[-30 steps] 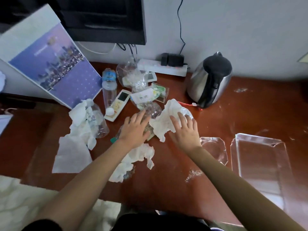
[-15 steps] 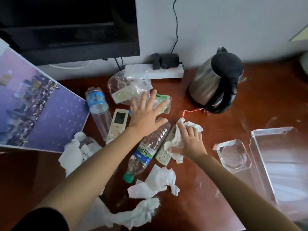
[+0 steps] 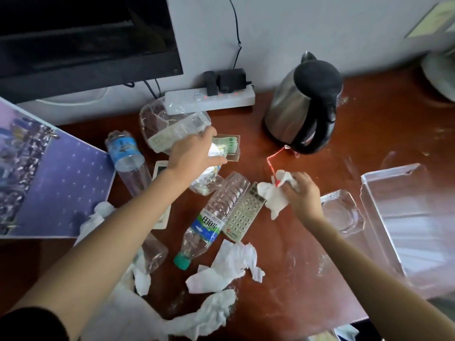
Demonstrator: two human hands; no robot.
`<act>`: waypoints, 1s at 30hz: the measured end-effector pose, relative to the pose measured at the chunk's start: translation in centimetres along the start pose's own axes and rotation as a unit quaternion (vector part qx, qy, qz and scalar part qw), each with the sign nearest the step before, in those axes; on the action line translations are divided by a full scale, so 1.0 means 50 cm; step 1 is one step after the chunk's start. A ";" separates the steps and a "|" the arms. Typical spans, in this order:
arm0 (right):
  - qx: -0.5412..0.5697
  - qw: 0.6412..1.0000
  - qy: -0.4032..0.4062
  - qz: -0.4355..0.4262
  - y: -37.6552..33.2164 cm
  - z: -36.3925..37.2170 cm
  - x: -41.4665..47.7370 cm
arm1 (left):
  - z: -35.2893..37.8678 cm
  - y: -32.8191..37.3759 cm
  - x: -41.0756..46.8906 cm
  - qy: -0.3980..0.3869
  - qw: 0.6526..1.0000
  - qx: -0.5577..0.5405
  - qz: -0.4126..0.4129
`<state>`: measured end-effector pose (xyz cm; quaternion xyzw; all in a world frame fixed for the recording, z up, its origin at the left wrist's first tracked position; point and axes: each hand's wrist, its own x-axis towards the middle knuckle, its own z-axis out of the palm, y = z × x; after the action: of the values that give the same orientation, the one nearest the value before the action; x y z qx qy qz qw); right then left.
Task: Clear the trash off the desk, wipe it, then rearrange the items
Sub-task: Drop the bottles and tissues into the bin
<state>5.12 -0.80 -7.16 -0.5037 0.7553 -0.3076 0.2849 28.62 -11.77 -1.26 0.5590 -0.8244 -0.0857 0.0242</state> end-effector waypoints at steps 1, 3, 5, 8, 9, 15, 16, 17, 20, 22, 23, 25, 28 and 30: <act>-0.002 1.000 0.009 -0.006 -0.007 -0.010 0.011 | -0.014 0.000 -0.012 0.010 1.000 -0.012 -0.005; 0.003 1.000 0.010 -0.012 -0.023 -0.023 0.035 | -0.040 -0.008 -0.036 0.014 0.999 -0.022 -0.019; -0.005 1.000 -0.003 -0.018 -0.038 -0.023 0.062 | -0.066 -0.022 -0.061 0.017 0.997 -0.062 -0.040; -0.102 0.993 -0.029 -0.060 -0.059 0.001 0.092 | -0.088 -0.054 -0.092 -0.018 0.984 -0.168 -0.051; -0.124 0.988 -0.042 -0.080 -0.068 0.011 0.093 | -0.088 -0.065 -0.100 -0.045 0.978 -0.199 -0.042; -0.114 0.979 -0.051 -0.158 -0.115 0.067 0.113 | -0.038 -0.051 -0.137 -0.175 0.935 -0.309 -0.008; -0.146 0.974 -0.090 -0.145 -0.110 0.076 0.128 | -0.027 -0.042 -0.140 -0.182 0.935 -0.304 -0.003; -0.186 0.965 -0.138 -0.125 -0.102 0.082 0.141 | -0.019 -0.034 -0.142 -0.180 0.940 -0.290 0.000; -0.283 0.932 -0.199 -0.106 -0.051 0.097 0.144 | -0.013 -0.015 -0.143 -0.172 0.959 -0.224 -0.002; -0.265 0.942 -0.167 -0.125 -0.010 0.095 0.132 | -0.008 -0.008 -0.145 -0.170 0.972 -0.161 0.020; -0.249 0.947 -0.153 -0.136 0.004 0.089 0.122 | -0.004 -0.005 -0.147 -0.168 0.976 -0.134 0.031; -0.225 0.952 -0.138 -0.154 0.034 0.074 0.110 | 0.004 0.001 -0.151 -0.158 0.980 -0.112 0.044; -0.120 0.981 -0.117 -0.099 0.034 0.034 0.080 | 0.007 0.001 -0.155 -0.143 0.977 -0.155 0.021; -0.049 0.992 -0.106 -0.042 0.016 0.009 0.051 | 0.005 -0.007 -0.155 -0.132 0.970 -0.203 -0.013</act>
<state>4.11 -3.04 -8.36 -0.5780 0.7133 -0.2265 0.3254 31.79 -4.69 -1.11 0.5371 -0.7781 -0.3246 0.0271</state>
